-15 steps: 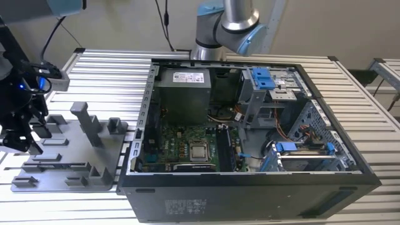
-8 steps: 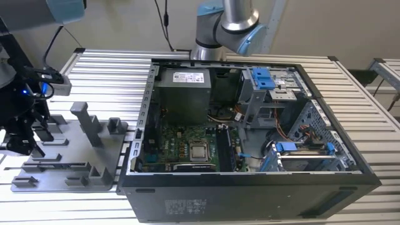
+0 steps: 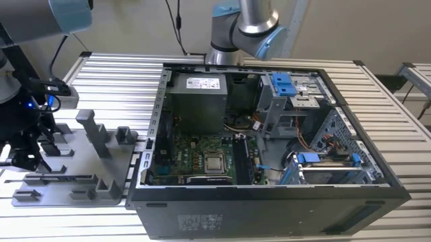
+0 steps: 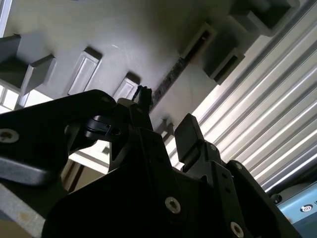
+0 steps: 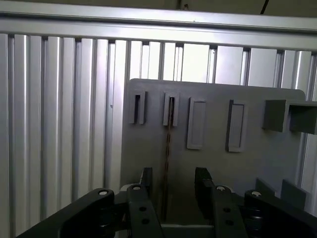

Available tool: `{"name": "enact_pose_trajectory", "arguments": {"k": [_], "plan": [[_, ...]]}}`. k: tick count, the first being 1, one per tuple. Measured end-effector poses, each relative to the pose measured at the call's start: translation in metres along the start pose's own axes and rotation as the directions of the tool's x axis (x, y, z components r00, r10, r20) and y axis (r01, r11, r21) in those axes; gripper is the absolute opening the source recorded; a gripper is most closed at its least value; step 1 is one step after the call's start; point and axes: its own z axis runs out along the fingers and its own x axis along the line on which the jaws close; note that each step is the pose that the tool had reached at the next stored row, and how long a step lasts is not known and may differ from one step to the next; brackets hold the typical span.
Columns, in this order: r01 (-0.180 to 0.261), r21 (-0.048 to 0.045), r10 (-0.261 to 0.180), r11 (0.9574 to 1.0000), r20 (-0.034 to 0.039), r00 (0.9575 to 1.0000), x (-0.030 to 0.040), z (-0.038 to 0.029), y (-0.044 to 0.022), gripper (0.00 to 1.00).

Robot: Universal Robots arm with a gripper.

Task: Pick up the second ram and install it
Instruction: 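Pick up the second ram and move it above second insertion slot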

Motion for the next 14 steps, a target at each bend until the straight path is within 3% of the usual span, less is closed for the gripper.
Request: {"name": "enact_pose_trajectory", "arguments": {"k": [14], "plan": [[0.0,0.0152,0.0,0.9999,-0.0007,1.0,-0.0006,0.0202,0.0037,0.48]]}}
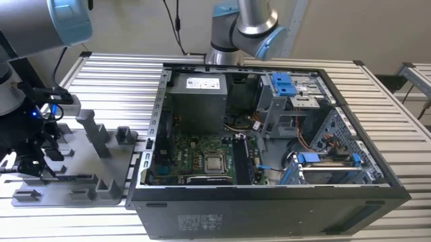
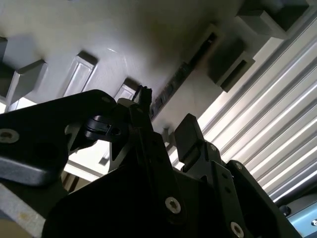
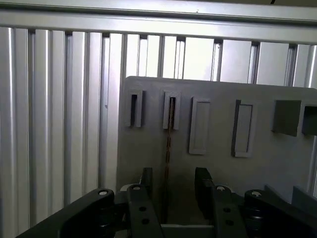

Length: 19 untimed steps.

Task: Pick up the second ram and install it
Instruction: 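Pick up the second ram and move it above second insertion slot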

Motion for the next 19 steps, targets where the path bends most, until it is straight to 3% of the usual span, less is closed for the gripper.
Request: {"name": "enact_pose_trajectory", "arguments": {"k": [19], "plan": [[0.001,0.0116,-0.001,0.9999,-0.0006,1.0,-0.0001,0.0249,0.0037,0.48]]}}
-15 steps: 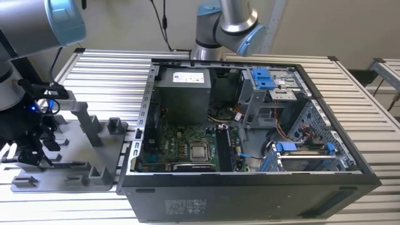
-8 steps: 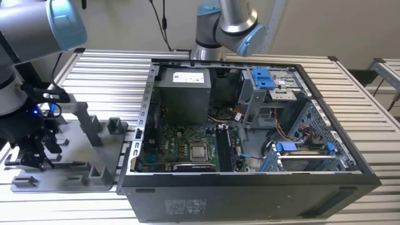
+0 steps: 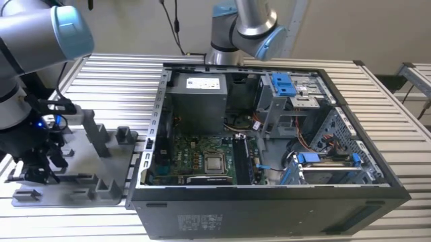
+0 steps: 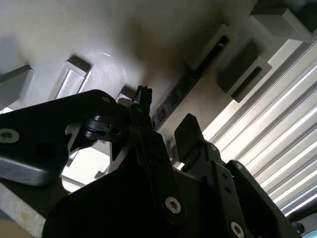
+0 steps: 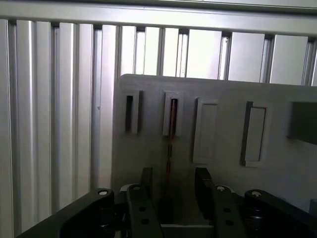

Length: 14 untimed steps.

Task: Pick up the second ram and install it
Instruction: 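Pick up the second ram and move it above second insertion slot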

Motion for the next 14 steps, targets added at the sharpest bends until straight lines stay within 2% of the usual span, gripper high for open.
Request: {"name": "enact_pose_trajectory", "arguments": {"k": [7,14], "plan": [[0.001,0.0044,-0.001,1.0,0.0,1.0,0.0005,0.0068,0.0016,0.48],[0.001,0.0044,-0.001,1.0,-0.0002,1.0,0.0018,0.0084,0.0017,0.48]]}}
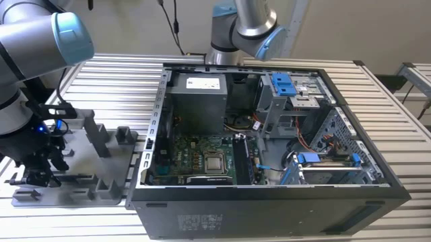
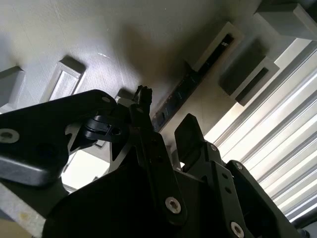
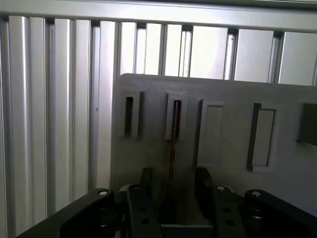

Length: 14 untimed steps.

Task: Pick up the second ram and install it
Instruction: 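Pick up the second ram and move it above second insertion slot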

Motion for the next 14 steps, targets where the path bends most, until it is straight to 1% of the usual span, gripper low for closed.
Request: {"name": "enact_pose_trajectory", "arguments": {"k": [5,6,7,8,9,10,11,12,13,14], "plan": [[0.0,0.0001,0.0,1.0,0.0002,1.0,0.0,0.0001,0.0,0.48],[0.0,0.0001,0.0,1.0,0.0003,1.0,0.0,0.0001,0.0,0.46],[0.0,0.0001,0.0,1.0,0.0003,1.0,0.0,0.0001,0.0,0.4],[0.0,0.0001,0.0,1.0,0.0003,1.0,0.0,0.0001,0.0,0.4],[0.0,0.0001,0.0,1.0,0.0003,1.0,0.0,0.0001,0.0,0.33],[0.0,0.0001,0.0,1.0,0.0003,1.0,0.0,0.0001,0.0,0.33],[0.0,0.0001,0.0,1.0,0.0003,1.0,0.0,0.0001,0.0,0.27],[0.0,0.0001,0.0,1.0,0.0004,1.0,0.0,0.0001,0.0,0.27],[0.0,0.0001,0.0,1.0,0.0004,1.0,0.0,0.0001,0.0,0.21],[0.0,0.0001,0.0,1.0,0.0005,1.0,0.0,0.0001,0.0,0.21]]}}
